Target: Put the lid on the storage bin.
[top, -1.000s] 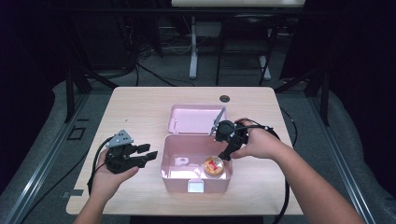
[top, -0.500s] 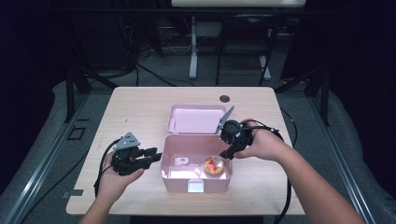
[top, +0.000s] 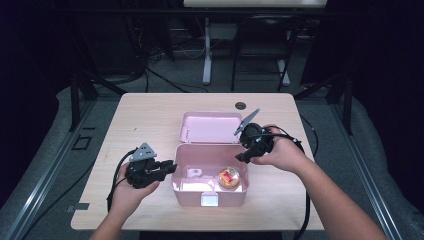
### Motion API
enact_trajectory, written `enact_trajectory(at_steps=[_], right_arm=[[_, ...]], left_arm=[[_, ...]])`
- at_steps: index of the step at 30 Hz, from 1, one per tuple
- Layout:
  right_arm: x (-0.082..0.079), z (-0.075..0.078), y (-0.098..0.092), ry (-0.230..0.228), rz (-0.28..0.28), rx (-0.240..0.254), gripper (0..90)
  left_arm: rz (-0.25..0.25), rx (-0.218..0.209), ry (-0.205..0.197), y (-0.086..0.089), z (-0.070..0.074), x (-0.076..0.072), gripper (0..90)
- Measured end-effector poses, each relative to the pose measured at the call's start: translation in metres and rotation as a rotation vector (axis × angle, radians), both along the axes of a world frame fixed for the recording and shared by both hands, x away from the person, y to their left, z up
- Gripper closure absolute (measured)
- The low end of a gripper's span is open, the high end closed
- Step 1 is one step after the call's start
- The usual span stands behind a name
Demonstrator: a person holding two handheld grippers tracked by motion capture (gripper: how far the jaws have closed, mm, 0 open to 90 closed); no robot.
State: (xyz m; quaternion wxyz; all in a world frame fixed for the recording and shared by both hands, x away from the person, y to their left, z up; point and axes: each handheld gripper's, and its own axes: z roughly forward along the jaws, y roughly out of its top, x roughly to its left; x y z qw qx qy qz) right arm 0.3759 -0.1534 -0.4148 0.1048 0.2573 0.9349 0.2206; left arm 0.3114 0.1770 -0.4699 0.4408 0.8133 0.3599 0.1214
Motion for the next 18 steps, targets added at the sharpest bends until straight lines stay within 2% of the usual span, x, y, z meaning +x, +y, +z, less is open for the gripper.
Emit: enact_trajectory(at_steps=[5,9,14,16,18], right_arm=[[0.002,0.001,-0.003,-0.01,-0.027,0.007,49.3],[0.004,0.001,-0.006,-0.026,-0.049,0.012,48.5],[0.01,-0.001,-0.013,-0.037,-0.117,0.048,48.4],[0.011,-0.002,-0.014,-0.033,-0.128,0.052,48.6],[0.017,-0.005,-0.017,-0.03,-0.162,0.053,49.4]], left_arm=[[0.002,0.019,-0.003,-0.003,-0.002,0.001,76.4],[0.006,0.013,0.001,-0.002,-0.002,0.002,76.2],[0.01,0.009,0.0,-0.002,-0.003,0.001,76.6],[0.01,0.009,0.0,-0.002,-0.003,0.001,76.7],[0.006,0.017,-0.001,-0.002,-0.002,0.001,76.9]])
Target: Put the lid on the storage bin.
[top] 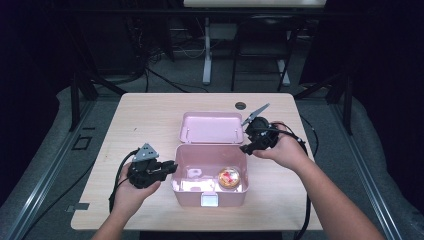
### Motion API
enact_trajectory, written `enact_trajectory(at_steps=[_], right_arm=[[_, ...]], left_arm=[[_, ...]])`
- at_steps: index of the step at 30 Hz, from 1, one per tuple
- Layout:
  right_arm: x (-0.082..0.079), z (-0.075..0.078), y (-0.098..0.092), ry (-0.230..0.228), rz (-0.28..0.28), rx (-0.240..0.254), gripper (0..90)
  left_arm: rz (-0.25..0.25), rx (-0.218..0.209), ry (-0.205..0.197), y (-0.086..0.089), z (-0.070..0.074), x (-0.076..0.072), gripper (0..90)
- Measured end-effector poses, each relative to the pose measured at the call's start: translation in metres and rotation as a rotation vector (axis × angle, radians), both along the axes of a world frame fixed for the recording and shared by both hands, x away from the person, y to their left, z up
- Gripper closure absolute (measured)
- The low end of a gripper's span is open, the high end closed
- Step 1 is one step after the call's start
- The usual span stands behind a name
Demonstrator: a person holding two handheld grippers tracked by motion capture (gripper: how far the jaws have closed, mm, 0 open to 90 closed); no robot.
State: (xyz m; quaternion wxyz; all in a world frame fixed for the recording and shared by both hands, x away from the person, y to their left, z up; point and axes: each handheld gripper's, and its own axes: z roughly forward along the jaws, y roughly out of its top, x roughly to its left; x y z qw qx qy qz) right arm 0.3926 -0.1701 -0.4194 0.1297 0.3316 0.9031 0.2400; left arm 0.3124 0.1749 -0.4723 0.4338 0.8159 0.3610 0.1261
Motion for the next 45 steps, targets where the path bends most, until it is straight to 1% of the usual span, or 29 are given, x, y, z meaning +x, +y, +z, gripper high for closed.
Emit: enact_trajectory(at_steps=[1,4,5,6,7,8,10,11,14,15,16,18,21,22,23,27,29,31,32,33,35,37,38,40,41,42,43,44,45], right_arm=[[0.0,0.0,0.0,0.0,0.0,0.0,49.4],[0.006,-0.003,-0.002,-0.014,-0.03,-0.006,50.2],[0.01,-0.004,-0.003,-0.024,-0.056,0.006,50.2],[0.013,-0.004,-0.003,-0.022,-0.074,0.016,50.3],[0.013,-0.004,-0.003,-0.022,-0.074,0.016,50.3],[0.017,-0.006,-0.004,-0.033,-0.102,0.027,51.3],[0.02,-0.006,-0.004,-0.033,-0.111,0.033,51.8],[0.022,-0.007,-0.004,-0.025,-0.125,0.04,51.9],[0.029,-0.01,-0.004,-0.018,-0.158,0.051,53.3],[0.029,-0.01,-0.004,-0.018,-0.158,0.051,53.3],[0.032,-0.011,-0.005,-0.021,-0.175,0.062,54.2],[0.034,-0.011,-0.005,-0.02,-0.184,0.065,54.5],[0.038,-0.011,-0.006,-0.025,-0.214,0.087,55.6],[0.041,-0.011,-0.006,-0.029,-0.237,0.1,56.4],[0.041,-0.011,-0.006,-0.029,-0.237,0.1,56.4],[0.047,-0.012,-0.009,-0.022,-0.278,0.123,58.0],[0.05,-0.014,-0.009,-0.022,-0.29,0.12,58.9],[0.054,-0.016,-0.01,-0.015,-0.304,0.12,59.0],[0.057,-0.018,-0.01,-0.004,-0.32,0.131,59.3],[0.057,-0.018,-0.01,-0.004,-0.32,0.131,59.3],[0.063,-0.021,-0.01,0.018,-0.34,0.138,59.2],[0.064,-0.022,-0.011,0.018,-0.346,0.138,59.2],[0.066,-0.023,-0.011,0.021,-0.362,0.135,59.2],[0.068,-0.023,-0.012,0.027,-0.386,0.148,59.2],[0.068,-0.023,-0.012,0.027,-0.386,0.148,59.2],[0.07,-0.023,-0.013,0.019,-0.406,0.173,59.5],[0.07,-0.023,-0.013,0.019,-0.406,0.173,59.5],[0.072,-0.023,-0.013,0.009,-0.428,0.179,60.4],[0.072,-0.023,-0.013,0.009,-0.428,0.179,60.4]], left_arm=[[0.0,0.0,0.0,0.0,0.0,0.0,76.9],[-0.004,0.001,-0.009,0.0,0.0,0.0,77.0],[-0.002,0.001,-0.01,0.0,0.0,0.0,77.1],[-0.002,0.001,-0.01,0.0,0.0,0.0,77.3],[-0.001,-0.001,-0.011,0.0,0.0,0.0,77.3],[0.008,0.002,-0.012,0.0,0.0,-0.001,77.9],[0.005,-0.001,-0.014,0.001,0.0,0.0,78.0],[0.011,-0.008,-0.016,0.001,-0.001,0.0,78.2],[0.011,0.002,-0.025,0.0,-0.001,-0.001,78.8],[0.011,0.002,-0.025,0.0,-0.001,-0.001,78.8],[0.012,0.0,-0.023,0.0,-0.001,-0.001,78.8],[0.012,0.0,-0.023,0.0,-0.001,-0.001,78.8],[0.007,0.007,-0.025,0.001,-0.001,-0.001,78.9],[0.005,0.008,-0.027,0.001,-0.001,-0.001,79.0],[0.004,0.01,-0.027,0.001,0.0,-0.002,79.0],[0.007,0.01,-0.031,0.0,0.0,-0.002,79.4],[0.008,0.012,-0.032,0.0,0.0,-0.003,79.7],[0.013,0.009,-0.031,-0.001,0.0,-0.003,79.8],[0.012,0.01,-0.031,-0.001,0.0,-0.003,79.9],[0.009,0.014,-0.032,0.0,0.0,-0.003,79.9],[0.007,0.016,-0.03,0.0,0.0,-0.004,80.0],[0.005,0.012,-0.03,0.0,0.0,-0.004,80.1],[0.003,0.009,-0.028,0.001,0.0,-0.004,80.1],[0.004,0.008,-0.028,0.001,0.0,-0.004,80.2],[0.004,0.008,-0.028,0.001,0.0,-0.004,80.2],[0.006,0.005,-0.026,0.001,0.0,-0.004,80.2],[0.006,0.005,-0.026,0.001,0.0,-0.004,80.3],[0.005,0.005,-0.025,0.001,0.0,-0.004,80.4],[0.006,0.003,-0.027,0.001,0.0,-0.005,80.4]])
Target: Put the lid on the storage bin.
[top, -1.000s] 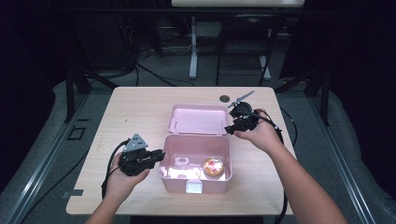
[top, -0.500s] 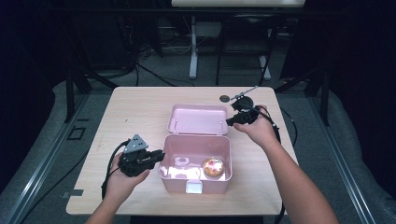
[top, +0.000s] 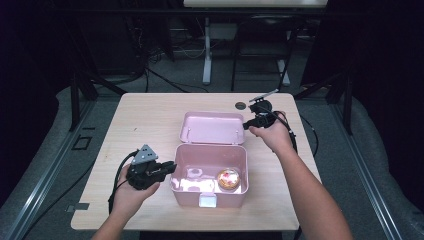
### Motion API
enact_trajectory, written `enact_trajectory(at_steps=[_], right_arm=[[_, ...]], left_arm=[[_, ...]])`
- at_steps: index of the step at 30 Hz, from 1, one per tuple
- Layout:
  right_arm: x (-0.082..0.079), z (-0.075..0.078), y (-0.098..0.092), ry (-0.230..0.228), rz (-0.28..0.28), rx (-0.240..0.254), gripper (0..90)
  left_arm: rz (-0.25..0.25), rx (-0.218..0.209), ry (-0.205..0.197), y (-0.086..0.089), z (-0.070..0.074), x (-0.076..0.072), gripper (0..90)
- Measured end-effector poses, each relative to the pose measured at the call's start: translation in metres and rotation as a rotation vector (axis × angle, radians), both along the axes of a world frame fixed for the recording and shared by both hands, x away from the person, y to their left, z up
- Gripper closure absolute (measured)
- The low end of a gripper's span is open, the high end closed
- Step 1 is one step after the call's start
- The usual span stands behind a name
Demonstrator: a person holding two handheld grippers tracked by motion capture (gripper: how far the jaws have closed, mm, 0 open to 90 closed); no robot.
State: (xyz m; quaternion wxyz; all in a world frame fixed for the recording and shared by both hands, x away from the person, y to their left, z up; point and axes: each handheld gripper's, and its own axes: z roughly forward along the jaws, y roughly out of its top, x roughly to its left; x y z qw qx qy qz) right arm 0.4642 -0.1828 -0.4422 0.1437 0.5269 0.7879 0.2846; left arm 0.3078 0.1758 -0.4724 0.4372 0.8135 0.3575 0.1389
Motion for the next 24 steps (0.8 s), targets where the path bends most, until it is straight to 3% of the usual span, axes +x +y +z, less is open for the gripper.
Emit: enact_trajectory(at_steps=[8,17,24], right_arm=[[0.007,-0.008,0.005,-0.02,-0.059,0.027,64.7],[0.015,-0.028,0.008,-0.046,-0.14,0.066,67.4],[0.018,-0.029,0.005,-0.048,-0.181,0.114,69.4]], left_arm=[[-0.008,0.0,0.003,0.001,0.0,-0.001,80.7],[-0.013,0.0,0.001,0.001,0.0,-0.002,80.8],[-0.014,0.0,0.002,0.002,0.0,-0.002,80.9]])
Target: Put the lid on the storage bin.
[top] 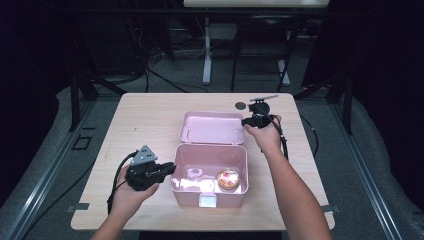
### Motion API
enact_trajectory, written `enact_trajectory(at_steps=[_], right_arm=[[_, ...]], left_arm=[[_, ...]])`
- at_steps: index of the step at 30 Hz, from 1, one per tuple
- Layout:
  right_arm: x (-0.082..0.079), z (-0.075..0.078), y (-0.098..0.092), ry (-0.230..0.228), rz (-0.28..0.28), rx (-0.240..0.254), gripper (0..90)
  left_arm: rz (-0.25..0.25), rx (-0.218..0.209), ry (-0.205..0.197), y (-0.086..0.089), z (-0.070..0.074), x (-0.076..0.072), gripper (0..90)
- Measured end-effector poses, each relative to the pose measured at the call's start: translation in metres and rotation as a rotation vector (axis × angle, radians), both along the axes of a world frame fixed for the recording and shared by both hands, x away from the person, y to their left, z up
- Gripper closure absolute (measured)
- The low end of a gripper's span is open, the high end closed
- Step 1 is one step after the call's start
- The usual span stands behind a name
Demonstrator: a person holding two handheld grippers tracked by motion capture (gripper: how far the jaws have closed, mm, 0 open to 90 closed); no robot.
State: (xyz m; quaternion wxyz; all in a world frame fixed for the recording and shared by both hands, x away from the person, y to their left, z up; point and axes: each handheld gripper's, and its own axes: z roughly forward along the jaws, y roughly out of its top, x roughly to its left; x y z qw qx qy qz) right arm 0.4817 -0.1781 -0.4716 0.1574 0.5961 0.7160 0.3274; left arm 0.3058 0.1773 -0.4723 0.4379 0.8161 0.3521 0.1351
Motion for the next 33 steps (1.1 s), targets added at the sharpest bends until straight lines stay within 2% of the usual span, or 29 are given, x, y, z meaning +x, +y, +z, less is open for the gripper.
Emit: enact_trajectory(at_steps=[10,13,22,26,33], right_arm=[[0.003,-0.004,0.005,0.007,-0.033,0.025,71.7],[0.006,-0.007,0.011,0.012,-0.04,0.026,72.1],[0.012,-0.013,0.016,0.042,-0.072,0.011,75.6],[0.013,-0.013,0.017,0.047,-0.091,0.008,80.3],[0.013,-0.014,0.016,0.049,-0.112,0.034,81.6]], left_arm=[[-0.001,-0.007,0.012,0.001,0.0,-0.001,80.6],[-0.004,-0.026,0.029,0.001,-0.001,-0.002,79.6],[-0.002,-0.032,0.024,0.001,-0.002,-0.002,79.6],[-0.005,-0.032,0.029,0.001,-0.001,-0.002,79.7],[-0.006,-0.028,0.021,0.001,-0.001,-0.002,79.6]])
